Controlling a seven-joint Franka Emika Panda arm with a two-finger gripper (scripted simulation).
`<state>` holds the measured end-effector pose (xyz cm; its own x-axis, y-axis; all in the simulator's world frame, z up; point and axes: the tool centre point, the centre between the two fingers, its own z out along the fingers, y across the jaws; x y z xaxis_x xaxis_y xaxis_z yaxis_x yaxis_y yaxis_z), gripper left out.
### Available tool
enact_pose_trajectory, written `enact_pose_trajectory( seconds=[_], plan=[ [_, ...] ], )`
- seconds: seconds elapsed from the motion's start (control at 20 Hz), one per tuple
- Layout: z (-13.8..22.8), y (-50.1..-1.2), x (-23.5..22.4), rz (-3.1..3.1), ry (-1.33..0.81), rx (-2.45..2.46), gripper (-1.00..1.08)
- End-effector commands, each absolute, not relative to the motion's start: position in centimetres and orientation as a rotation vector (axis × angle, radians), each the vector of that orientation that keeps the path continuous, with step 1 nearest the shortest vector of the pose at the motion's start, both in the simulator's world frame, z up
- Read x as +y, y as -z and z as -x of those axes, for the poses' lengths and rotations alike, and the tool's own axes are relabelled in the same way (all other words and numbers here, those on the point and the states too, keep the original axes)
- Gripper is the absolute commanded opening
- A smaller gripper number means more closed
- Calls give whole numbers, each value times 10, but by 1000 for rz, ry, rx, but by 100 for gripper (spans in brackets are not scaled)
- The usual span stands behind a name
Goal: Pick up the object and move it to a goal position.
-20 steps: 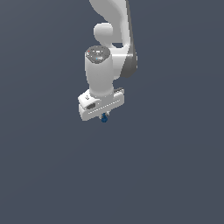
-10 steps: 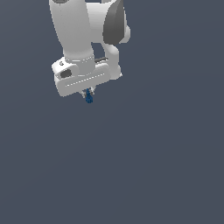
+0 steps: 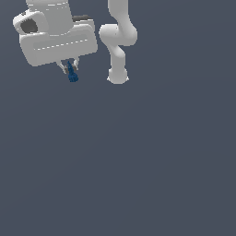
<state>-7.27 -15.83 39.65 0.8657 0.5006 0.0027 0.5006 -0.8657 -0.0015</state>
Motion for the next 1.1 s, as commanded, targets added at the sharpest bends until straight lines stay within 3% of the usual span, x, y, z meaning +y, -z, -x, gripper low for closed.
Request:
enact_pose_trajectory(
  seconds=[0.0,0.5,1.05],
  plan=[
    [79,-423,-173,3032,2,-814,-100],
    [92,-493,-213,3034,0,-814,-100],
    [95,-517,-226,3034,0,-814,-100]
  ],
)
